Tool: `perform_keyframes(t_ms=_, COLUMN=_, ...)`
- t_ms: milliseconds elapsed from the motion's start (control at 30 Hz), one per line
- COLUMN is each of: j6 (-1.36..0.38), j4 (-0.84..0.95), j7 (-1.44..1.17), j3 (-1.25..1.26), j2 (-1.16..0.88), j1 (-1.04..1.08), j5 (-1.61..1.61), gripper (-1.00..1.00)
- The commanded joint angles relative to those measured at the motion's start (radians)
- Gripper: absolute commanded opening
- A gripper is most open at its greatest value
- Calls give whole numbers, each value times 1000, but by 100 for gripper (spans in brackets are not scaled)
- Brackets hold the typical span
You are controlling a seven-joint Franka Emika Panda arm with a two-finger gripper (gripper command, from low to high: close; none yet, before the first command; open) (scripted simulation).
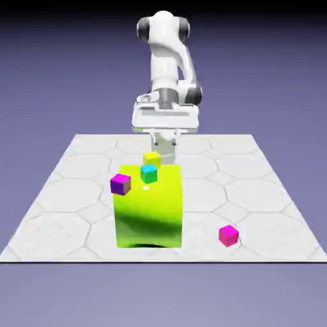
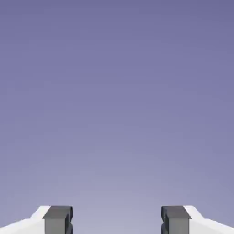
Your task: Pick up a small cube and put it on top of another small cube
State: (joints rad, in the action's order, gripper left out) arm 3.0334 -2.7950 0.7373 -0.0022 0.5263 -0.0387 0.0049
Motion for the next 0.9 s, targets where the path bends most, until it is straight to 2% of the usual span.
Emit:
perform_keyframes(t_ms=0, j6=-3, j4=12, j7=-3, j3=-2, j2=-36, j1=-22, j5=4, gripper=0)
perform_keyframes(t_ms=700, j6=-65, j4=274, j7=-68, j3=-40, j2=-797, j1=-487, j5=89, gripper=0)
perform_keyframes(t_ms=767, j6=-65, j4=275, j7=-69, j3=-40, j2=-801, j1=-489, j5=90, gripper=0)
perform_keyframes(t_ms=867, j6=4, j4=314, j7=-84, j3=-20, j2=-909, j1=-473, j5=106, gripper=0)
